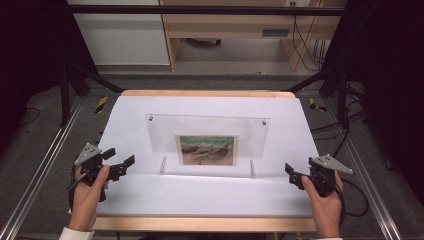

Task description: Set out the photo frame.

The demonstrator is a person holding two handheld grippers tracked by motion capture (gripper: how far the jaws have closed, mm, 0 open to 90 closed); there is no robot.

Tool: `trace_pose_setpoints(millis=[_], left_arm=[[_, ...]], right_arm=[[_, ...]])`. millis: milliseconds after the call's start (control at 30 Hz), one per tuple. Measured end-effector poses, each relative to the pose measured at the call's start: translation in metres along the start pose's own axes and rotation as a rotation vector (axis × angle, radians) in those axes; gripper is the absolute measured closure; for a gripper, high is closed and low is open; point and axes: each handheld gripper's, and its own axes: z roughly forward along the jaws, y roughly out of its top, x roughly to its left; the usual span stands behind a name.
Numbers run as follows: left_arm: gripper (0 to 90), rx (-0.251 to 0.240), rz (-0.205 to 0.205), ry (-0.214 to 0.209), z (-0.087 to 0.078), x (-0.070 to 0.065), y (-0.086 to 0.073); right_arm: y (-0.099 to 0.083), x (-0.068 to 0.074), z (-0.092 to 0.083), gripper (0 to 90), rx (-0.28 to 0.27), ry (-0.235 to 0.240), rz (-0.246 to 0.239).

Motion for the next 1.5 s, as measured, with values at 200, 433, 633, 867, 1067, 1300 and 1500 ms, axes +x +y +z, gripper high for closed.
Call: trace_pose_setpoints(millis=[200,433,633,867,1067,1300,1500], left_arm=[[11.8,-0.01,-0.021,0.027,-0.005,0.011,-0.001],[11.8,-0.01,-0.026,0.045,-0.008,0.02,-0.002],[11.8,0.02,0.008,0.084,-0.009,0.026,-0.004],[11.9,0.064,0.039,0.109,-0.007,0.03,-0.008],[11.8,0.11,0.085,0.128,-0.003,0.03,-0.012],[11.8,0.156,0.131,0.137,0.003,0.028,-0.016],[11.6,0.182,0.142,0.128,0.009,0.025,-0.019]], right_arm=[[-0.003,-0.009,-0.004,11.4,0.002,-0.017,0.019],[-0.006,-0.015,-0.005,11.4,0.007,-0.031,0.032],[-0.009,-0.021,-0.004,11.3,0.027,-0.049,0.024],[-0.013,-0.026,-0.001,11.2,0.051,-0.058,0.026],[-0.016,-0.024,0.005,10.9,0.102,-0.046,0.002],[-0.018,-0.02,0.011,10.6,0.137,-0.035,-0.022],[-0.019,-0.017,0.015,10.3,0.153,-0.02,-0.036]])
